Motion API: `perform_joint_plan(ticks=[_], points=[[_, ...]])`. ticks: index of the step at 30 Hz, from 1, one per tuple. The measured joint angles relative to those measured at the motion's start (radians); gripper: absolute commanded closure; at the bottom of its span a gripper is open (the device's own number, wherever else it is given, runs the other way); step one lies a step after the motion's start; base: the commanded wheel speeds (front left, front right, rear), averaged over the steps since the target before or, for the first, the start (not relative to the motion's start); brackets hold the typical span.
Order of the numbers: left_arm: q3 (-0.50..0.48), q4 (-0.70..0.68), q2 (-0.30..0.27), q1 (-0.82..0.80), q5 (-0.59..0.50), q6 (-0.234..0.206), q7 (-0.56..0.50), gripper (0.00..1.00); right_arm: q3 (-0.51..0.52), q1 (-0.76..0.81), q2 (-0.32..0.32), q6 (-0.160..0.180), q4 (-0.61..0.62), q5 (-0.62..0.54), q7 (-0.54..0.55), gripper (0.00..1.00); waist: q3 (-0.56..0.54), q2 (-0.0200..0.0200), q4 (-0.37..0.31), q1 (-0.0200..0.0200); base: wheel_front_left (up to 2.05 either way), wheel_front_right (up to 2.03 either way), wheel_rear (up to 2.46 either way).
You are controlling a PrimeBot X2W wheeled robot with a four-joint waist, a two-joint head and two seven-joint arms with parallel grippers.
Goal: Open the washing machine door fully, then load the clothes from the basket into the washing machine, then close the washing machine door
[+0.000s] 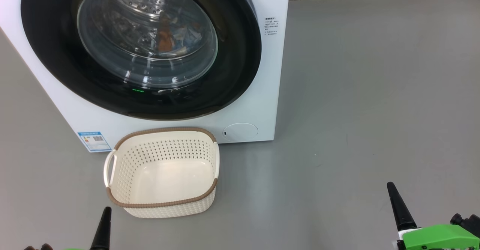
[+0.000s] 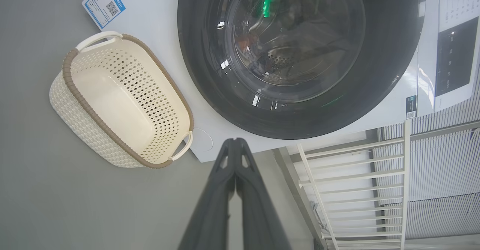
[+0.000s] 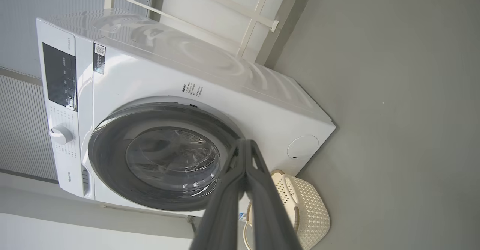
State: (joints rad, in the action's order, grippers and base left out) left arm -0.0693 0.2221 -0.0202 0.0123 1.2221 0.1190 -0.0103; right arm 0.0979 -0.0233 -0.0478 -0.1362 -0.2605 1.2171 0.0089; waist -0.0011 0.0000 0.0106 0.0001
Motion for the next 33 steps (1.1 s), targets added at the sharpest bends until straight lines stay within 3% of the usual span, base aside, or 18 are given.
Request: perform_joint_plan(ticks=[33], points=[[-0.009,0.040,-0.005,-0.066,0.364,0.002,-0.096,1.00,0.036,-0.043,0.001,0.007,-0.009,0.363,0.096,1.00,0.004,0.0000,-0.010,0.0000,0.00,0.00,0.00]])
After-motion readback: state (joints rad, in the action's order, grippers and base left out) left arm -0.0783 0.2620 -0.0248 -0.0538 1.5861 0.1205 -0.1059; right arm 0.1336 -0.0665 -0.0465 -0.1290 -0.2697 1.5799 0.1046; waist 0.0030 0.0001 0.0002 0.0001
